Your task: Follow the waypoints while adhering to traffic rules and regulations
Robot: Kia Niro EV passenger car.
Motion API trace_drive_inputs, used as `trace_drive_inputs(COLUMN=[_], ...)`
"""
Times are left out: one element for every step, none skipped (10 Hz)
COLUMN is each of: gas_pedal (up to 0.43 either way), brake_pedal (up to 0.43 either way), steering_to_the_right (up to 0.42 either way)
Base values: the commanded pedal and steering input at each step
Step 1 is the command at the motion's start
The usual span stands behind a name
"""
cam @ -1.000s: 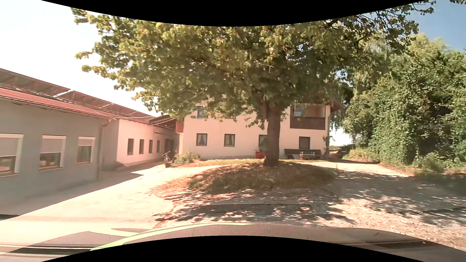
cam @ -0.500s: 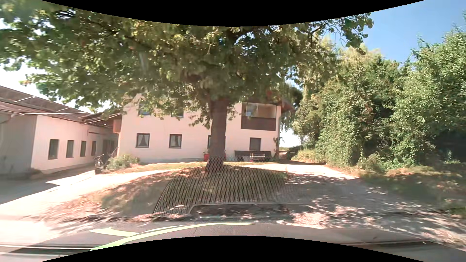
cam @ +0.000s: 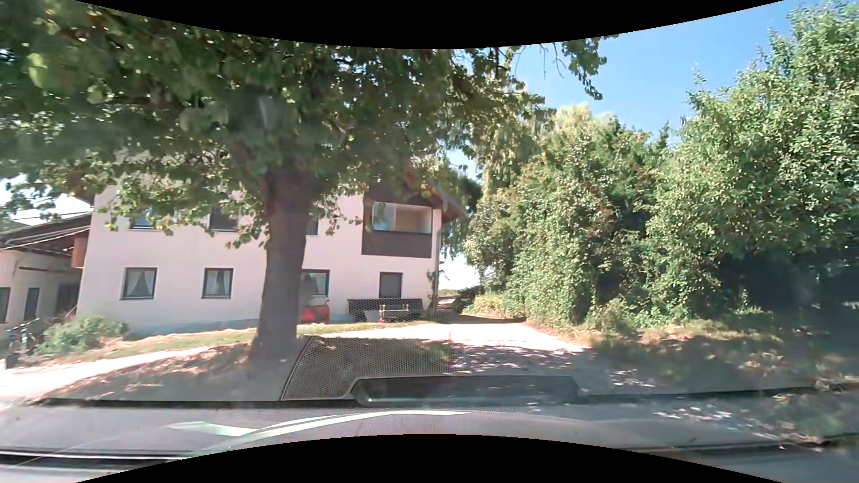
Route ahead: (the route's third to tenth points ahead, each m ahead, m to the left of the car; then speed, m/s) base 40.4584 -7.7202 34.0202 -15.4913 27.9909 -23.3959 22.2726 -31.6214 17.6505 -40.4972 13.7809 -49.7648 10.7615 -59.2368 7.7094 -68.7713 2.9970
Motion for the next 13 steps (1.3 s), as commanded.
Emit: trace_drive_inputs(gas_pedal=[0.118, 0.13, 0.13, 0.13, 0.13, 0.13, 0.13, 0.138, 0.138, 0.138, 0.138, 0.138, 0.138], brake_pedal=[0.0, 0.0, 0.0, 0.0, 0.0, 0.0, 0.0, 0.0, 0.0, 0.0, 0.0, 0.0, 0.0], steering_to_the_right=[0.348, 0.309, 0.278, 0.238, 0.195, 0.165, 0.131, 0.105, 0.079, 0.049, 0.028, 0.011, -0.004])
